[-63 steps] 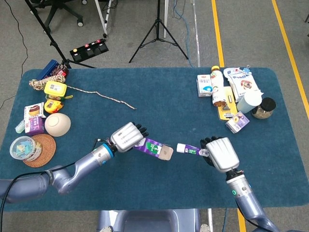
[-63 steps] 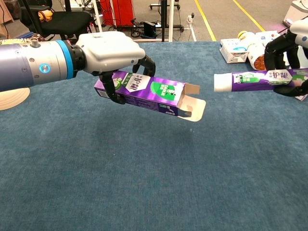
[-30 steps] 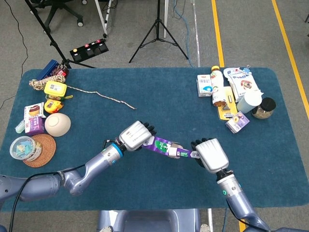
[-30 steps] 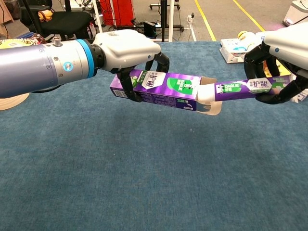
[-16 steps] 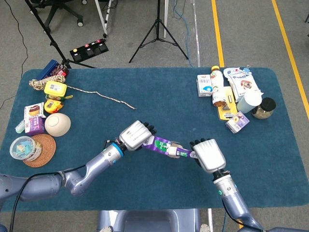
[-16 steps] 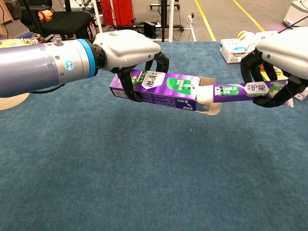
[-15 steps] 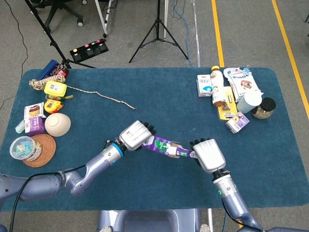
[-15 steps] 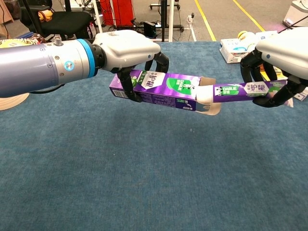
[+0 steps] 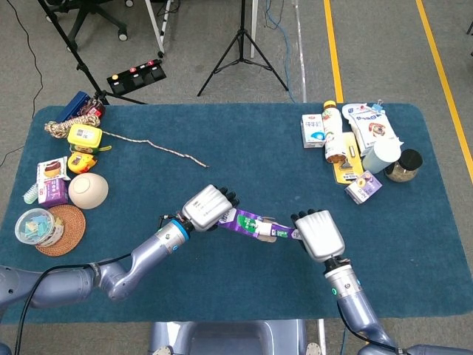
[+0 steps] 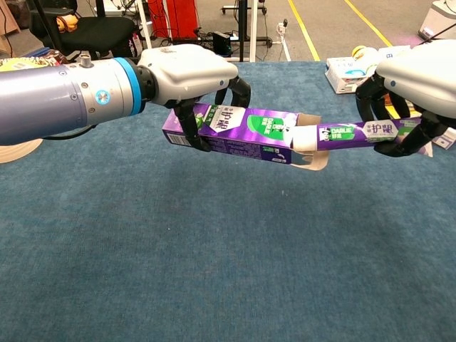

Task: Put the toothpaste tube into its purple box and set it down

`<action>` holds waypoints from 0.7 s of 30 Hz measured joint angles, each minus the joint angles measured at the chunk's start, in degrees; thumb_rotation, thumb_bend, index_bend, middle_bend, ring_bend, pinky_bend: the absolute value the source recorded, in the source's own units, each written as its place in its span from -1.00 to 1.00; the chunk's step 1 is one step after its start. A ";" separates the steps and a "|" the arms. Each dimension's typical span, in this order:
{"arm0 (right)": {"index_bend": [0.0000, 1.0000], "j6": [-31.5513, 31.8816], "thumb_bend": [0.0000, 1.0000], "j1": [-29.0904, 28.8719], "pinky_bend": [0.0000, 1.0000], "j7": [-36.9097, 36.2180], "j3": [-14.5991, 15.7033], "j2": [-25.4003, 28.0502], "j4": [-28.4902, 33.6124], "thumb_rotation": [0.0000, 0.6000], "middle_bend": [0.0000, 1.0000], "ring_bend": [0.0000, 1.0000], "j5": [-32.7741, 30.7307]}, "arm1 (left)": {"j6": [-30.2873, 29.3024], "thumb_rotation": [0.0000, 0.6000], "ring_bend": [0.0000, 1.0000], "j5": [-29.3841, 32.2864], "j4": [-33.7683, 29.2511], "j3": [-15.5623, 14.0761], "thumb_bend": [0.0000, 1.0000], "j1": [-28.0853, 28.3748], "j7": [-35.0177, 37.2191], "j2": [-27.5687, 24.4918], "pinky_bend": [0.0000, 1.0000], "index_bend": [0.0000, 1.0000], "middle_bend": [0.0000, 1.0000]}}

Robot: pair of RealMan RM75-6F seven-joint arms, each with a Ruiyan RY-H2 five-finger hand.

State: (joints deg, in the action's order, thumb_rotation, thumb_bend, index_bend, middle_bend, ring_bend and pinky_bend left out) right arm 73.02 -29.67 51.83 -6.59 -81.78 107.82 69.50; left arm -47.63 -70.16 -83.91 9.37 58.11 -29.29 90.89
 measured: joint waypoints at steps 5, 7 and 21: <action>0.26 0.67 0.27 -0.37 0.41 2.34 -0.05 -1.08 0.39 1.00 0.25 0.20 -0.88 | 0.03 1.00 -0.28 1.01 -0.02 0.07 -0.65 0.28 -0.15 0.62 0.20 -0.08 -0.28; 0.26 1.21 0.28 -0.46 0.41 3.60 -0.08 -1.49 0.68 1.00 0.25 0.20 -1.19 | 0.02 1.00 -0.28 1.48 -0.10 0.16 -0.65 0.39 -0.33 0.76 0.21 -0.09 -0.28; 0.26 4.87 0.29 -1.25 0.44 13.88 0.29 -4.06 2.43 1.00 0.25 0.21 -4.39 | -0.05 1.00 -0.28 6.60 -1.19 0.86 -0.65 1.54 -3.25 1.03 0.24 -0.07 -0.26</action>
State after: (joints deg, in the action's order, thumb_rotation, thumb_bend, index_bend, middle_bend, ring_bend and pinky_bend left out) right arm 77.89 -30.92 65.71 -6.30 -85.84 110.25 65.11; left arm -47.68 -63.56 -85.10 10.23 59.65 -32.54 91.92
